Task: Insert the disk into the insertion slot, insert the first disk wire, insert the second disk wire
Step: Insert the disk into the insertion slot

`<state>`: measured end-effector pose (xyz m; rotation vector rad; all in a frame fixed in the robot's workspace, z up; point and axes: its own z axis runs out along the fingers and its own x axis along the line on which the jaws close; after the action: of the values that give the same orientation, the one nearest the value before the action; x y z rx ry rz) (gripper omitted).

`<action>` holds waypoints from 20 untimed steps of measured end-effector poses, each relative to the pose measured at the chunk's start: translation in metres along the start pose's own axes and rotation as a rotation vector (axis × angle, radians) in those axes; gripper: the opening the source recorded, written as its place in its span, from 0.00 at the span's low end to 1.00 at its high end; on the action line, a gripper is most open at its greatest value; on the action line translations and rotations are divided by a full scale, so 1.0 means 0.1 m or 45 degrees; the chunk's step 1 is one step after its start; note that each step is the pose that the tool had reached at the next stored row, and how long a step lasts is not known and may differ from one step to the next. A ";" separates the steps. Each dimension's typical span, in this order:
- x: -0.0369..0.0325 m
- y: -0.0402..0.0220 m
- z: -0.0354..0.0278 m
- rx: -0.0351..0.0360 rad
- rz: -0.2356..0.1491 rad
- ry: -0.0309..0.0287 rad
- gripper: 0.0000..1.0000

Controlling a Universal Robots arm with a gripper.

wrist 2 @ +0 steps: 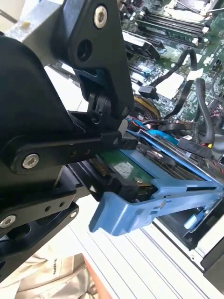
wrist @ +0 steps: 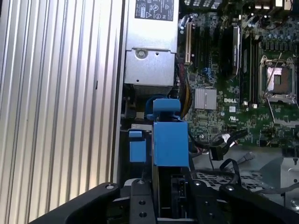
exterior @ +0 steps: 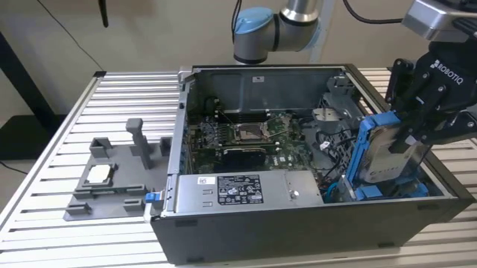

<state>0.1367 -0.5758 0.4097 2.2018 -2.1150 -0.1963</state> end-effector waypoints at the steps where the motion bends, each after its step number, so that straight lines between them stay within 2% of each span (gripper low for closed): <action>1: 0.000 -0.005 -0.011 -0.0095 0.000 -0.0001 0.33; 2: 0.000 -0.006 -0.012 -0.0124 0.000 -0.0001 0.33; 7: 0.000 -0.003 -0.011 -0.0137 0.003 -0.0003 0.31; 12: -0.002 -0.001 -0.080 -0.0419 0.004 0.0010 0.31; 14: -0.003 -0.004 -0.101 -0.0568 0.004 0.0009 0.31; 15: -0.003 -0.008 -0.103 -0.0594 0.004 0.0008 0.31; 16: -0.002 -0.017 -0.111 -0.0669 0.005 0.0017 0.31; 17: -0.002 -0.031 -0.116 -0.0807 0.006 0.0039 0.31; 19: 0.000 -0.081 -0.124 -0.1198 0.007 0.0067 0.31; 20: 0.001 -0.113 -0.130 -0.1334 0.008 0.0081 0.31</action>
<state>0.1498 -0.5758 0.4208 2.1337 -2.0584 -0.2922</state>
